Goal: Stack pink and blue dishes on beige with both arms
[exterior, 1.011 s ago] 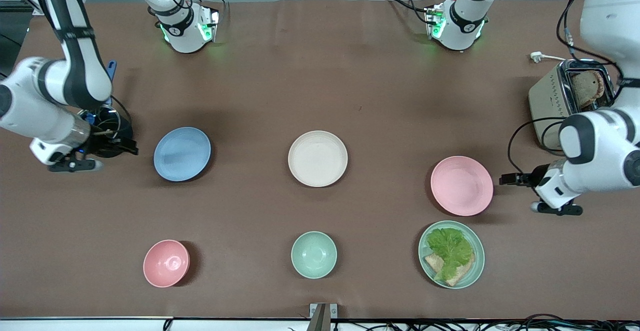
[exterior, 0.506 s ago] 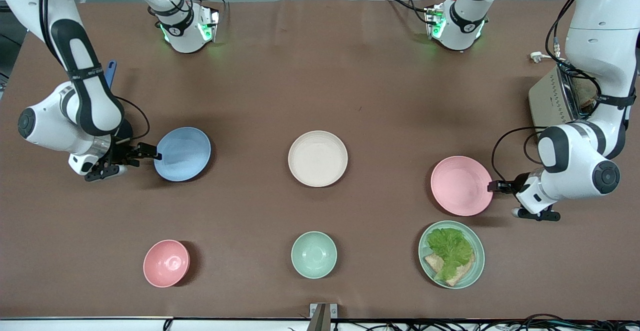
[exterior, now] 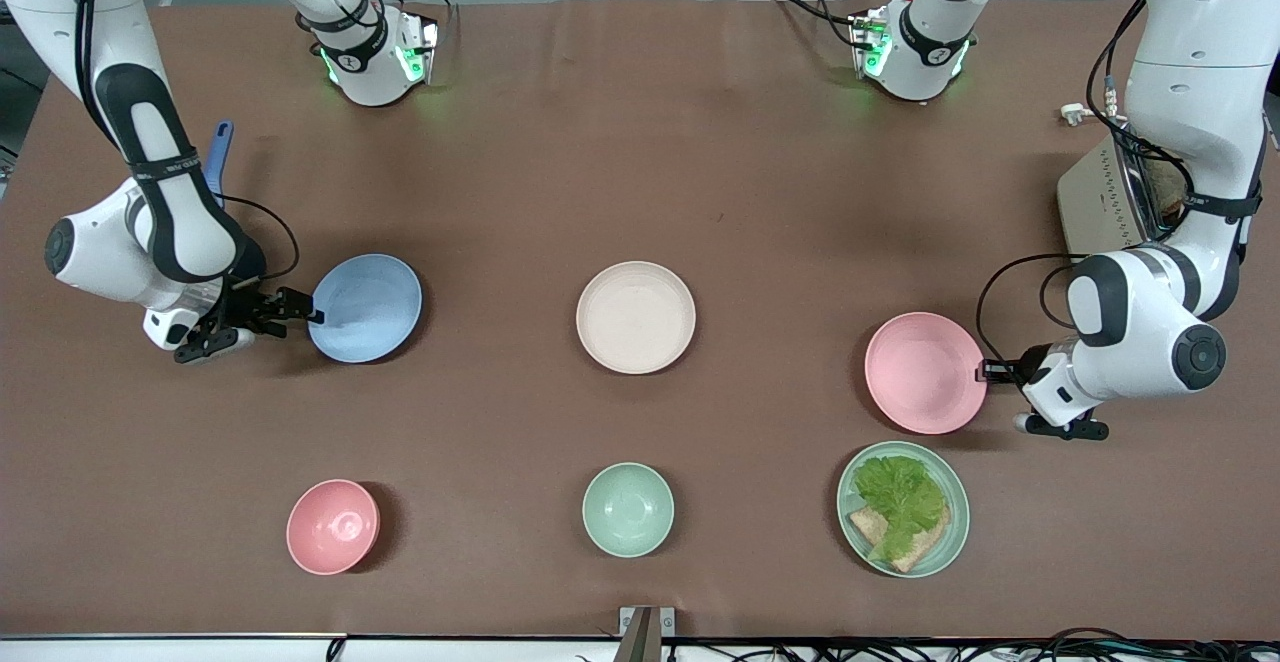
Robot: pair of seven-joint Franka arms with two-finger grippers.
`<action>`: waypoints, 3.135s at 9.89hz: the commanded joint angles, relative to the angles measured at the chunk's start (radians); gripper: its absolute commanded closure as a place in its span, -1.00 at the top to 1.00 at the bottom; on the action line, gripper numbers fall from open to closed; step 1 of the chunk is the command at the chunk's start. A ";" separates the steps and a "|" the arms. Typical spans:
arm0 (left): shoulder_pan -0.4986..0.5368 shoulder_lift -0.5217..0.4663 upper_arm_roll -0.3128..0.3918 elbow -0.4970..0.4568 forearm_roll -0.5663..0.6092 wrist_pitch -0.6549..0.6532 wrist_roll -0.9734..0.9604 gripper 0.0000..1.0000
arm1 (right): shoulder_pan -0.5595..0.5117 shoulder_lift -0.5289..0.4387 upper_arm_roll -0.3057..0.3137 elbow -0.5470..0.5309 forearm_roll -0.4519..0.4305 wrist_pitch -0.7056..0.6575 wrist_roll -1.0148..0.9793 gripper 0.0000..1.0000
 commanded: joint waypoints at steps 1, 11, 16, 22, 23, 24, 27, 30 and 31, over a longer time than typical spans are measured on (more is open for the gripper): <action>0.000 0.019 -0.005 -0.011 -0.018 0.015 -0.001 -0.99 | 0.005 -0.006 0.005 -0.028 0.032 0.026 -0.024 0.42; -0.056 -0.179 -0.397 0.003 -0.007 -0.218 -0.461 -1.00 | -0.012 0.005 0.017 -0.020 0.076 -0.042 -0.007 -0.99; -0.287 -0.070 -0.393 -0.074 0.029 0.110 -0.638 -0.98 | -0.029 -0.041 -0.067 0.285 -0.075 -0.554 0.255 -0.99; -0.348 0.057 -0.384 -0.061 0.153 0.245 -0.757 -0.97 | 0.126 -0.093 -0.034 0.391 -0.091 -0.635 0.709 -0.99; -0.348 0.062 -0.384 -0.061 0.160 0.253 -0.759 -0.94 | 0.137 -0.095 0.015 0.382 -0.093 -0.588 0.778 -0.99; -0.347 0.069 -0.384 -0.061 0.160 0.264 -0.759 -0.61 | 0.137 -0.095 0.091 0.362 -0.094 -0.508 0.868 -0.98; -0.335 0.031 -0.387 -0.032 0.161 0.249 -0.834 1.00 | 0.148 -0.095 0.263 0.276 -0.096 -0.280 1.046 -0.98; -0.217 -0.113 -0.385 0.076 0.167 0.023 -0.804 1.00 | 0.189 -0.084 0.411 0.182 -0.094 -0.046 1.234 -0.99; -0.174 -0.141 -0.384 0.154 0.172 -0.112 -0.770 1.00 | 0.204 -0.083 0.458 0.168 -0.094 0.017 1.289 -0.99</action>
